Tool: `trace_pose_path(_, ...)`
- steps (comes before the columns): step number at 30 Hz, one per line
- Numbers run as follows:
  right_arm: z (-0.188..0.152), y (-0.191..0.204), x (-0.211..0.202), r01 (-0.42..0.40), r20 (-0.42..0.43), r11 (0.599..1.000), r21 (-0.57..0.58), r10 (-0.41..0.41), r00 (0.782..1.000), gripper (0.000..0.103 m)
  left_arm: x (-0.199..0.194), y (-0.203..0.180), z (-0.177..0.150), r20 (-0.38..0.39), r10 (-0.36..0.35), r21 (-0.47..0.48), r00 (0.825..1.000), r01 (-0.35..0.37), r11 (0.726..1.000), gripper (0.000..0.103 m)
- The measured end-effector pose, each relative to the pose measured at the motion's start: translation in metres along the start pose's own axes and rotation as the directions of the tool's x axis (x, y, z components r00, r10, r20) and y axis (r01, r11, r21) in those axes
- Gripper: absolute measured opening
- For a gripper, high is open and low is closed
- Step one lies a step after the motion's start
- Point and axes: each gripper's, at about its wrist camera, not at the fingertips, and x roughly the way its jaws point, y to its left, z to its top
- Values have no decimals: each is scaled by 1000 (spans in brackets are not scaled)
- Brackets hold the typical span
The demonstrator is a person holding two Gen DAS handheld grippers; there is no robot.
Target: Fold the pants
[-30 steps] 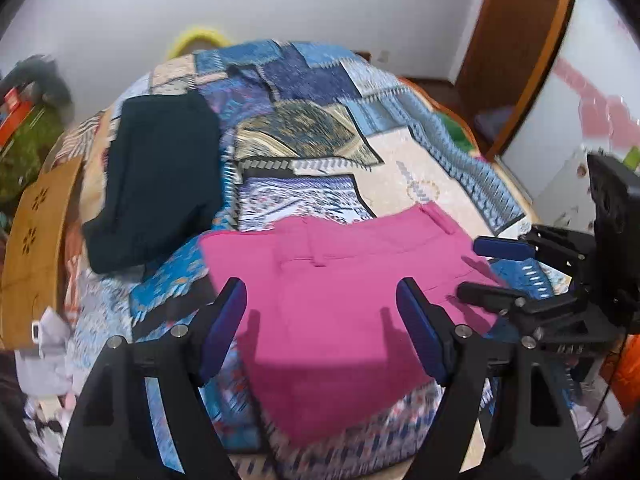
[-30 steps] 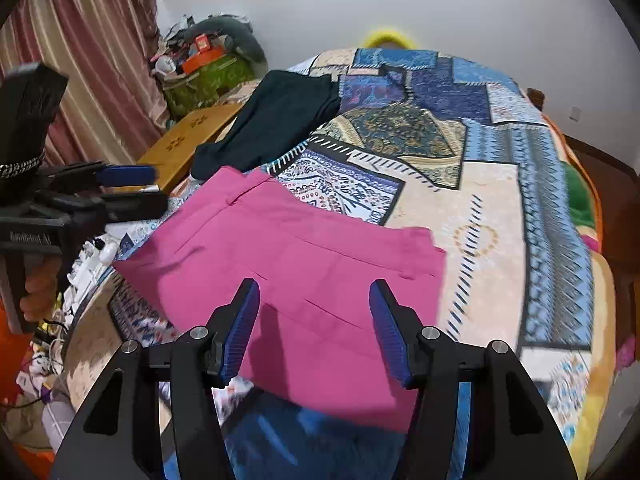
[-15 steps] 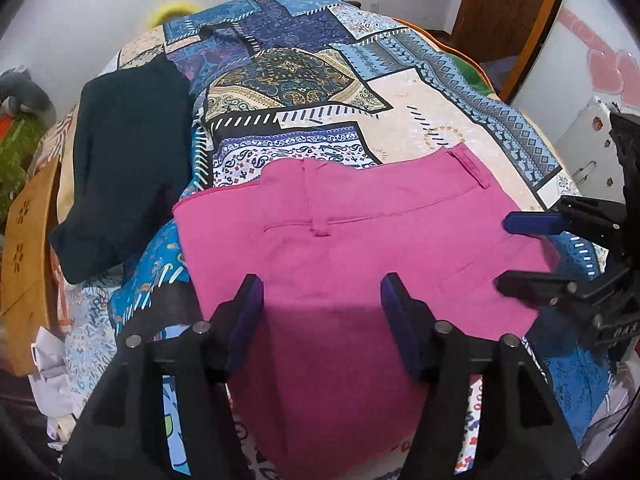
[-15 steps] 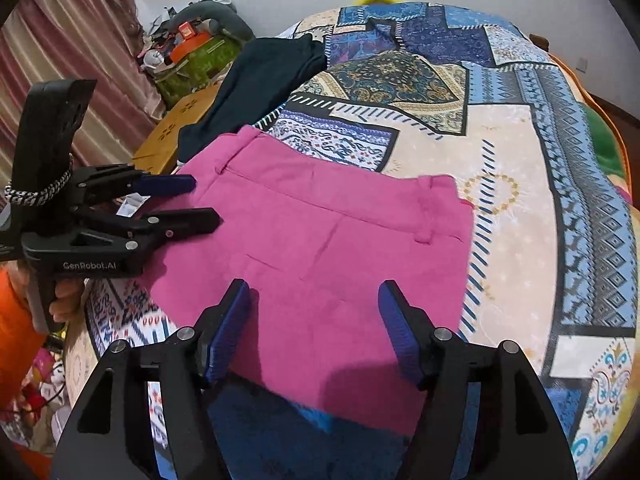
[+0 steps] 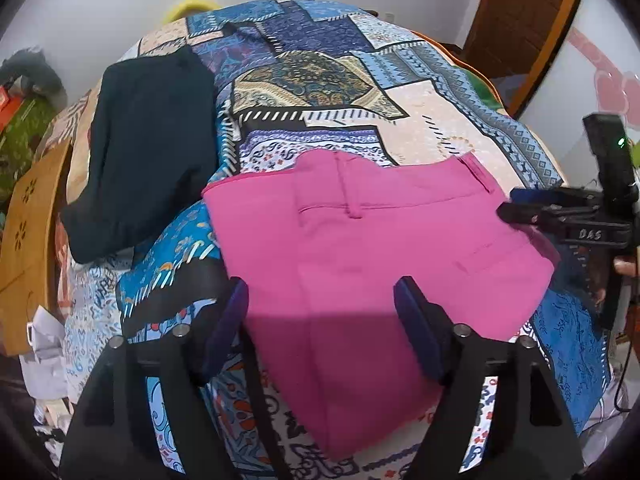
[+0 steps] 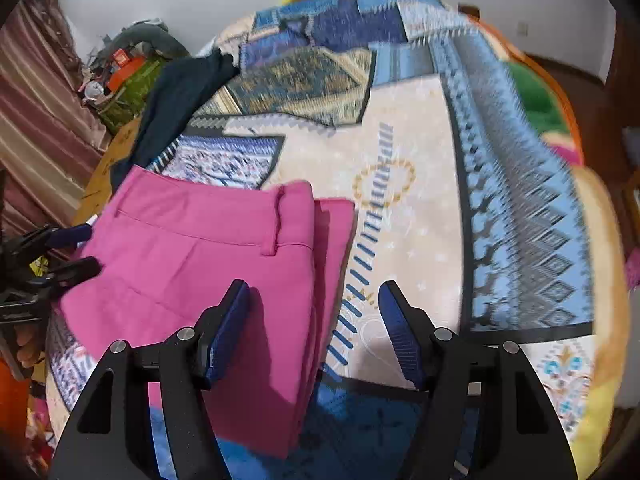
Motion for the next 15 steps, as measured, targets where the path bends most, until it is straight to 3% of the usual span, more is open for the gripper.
trace_pose_path(10,-5,-5,12,-72,-21,995,64,74,997,63,1,46,14,18,-72,-216,997,74,974,79)
trace_pose_path(15,-5,-7,12,-76,-24,995,69,78,997,63,17,48,23,-17,-94,-231,995,88,969,81)
